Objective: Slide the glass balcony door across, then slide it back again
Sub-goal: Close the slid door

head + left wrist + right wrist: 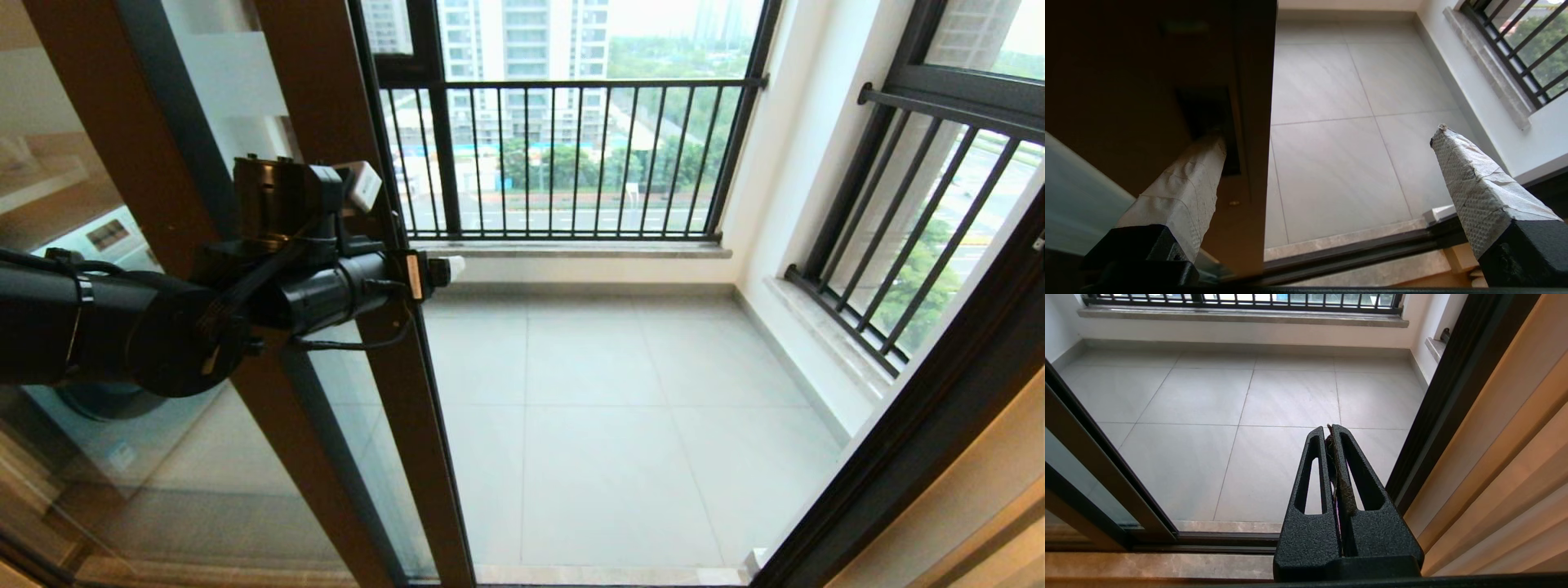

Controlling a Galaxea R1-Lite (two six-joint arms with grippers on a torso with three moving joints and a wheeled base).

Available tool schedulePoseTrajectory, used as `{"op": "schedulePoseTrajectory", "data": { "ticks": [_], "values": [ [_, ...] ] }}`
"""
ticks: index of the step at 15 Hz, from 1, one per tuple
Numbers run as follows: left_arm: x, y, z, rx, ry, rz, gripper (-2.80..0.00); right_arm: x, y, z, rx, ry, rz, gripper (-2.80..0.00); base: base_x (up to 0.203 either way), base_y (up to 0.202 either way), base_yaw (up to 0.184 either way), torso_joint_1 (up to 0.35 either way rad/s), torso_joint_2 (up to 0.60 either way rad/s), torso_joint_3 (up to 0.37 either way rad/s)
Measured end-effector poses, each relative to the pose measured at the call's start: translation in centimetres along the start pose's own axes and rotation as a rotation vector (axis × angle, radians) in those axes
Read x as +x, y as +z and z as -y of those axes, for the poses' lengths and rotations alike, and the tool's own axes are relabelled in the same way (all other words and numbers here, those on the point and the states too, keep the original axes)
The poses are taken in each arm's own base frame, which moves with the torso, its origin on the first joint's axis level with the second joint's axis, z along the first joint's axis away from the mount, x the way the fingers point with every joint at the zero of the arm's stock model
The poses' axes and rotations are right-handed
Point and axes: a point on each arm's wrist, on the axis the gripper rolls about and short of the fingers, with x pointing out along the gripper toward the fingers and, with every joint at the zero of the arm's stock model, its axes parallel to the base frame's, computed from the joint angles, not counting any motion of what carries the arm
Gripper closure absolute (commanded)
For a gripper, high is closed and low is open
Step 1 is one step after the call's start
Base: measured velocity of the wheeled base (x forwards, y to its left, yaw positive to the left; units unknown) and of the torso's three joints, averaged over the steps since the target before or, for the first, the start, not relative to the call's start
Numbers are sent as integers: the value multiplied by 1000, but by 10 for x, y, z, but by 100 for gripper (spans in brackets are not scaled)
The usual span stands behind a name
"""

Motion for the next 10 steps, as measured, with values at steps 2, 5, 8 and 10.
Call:
{"op": "schedulePoseTrajectory", "data": {
  "ticks": [2,5,8,10],
  "values": [
    [2,1,1,0,-2,3,-280,0,0,0,1,0,0,0,0,0,0,0,0,0],
    [6,-1,2,1,-2,-4,-280,0,0,0,0,0,0,0,0,0,0,0,0,0],
    [7,-2,3,3,-6,-7,-280,0,0,0,0,0,0,0,0,0,0,0,0,0],
    [7,-3,6,5,-15,-9,-280,0,0,0,1,0,0,0,0,0,0,0,0,0]
  ]
}}
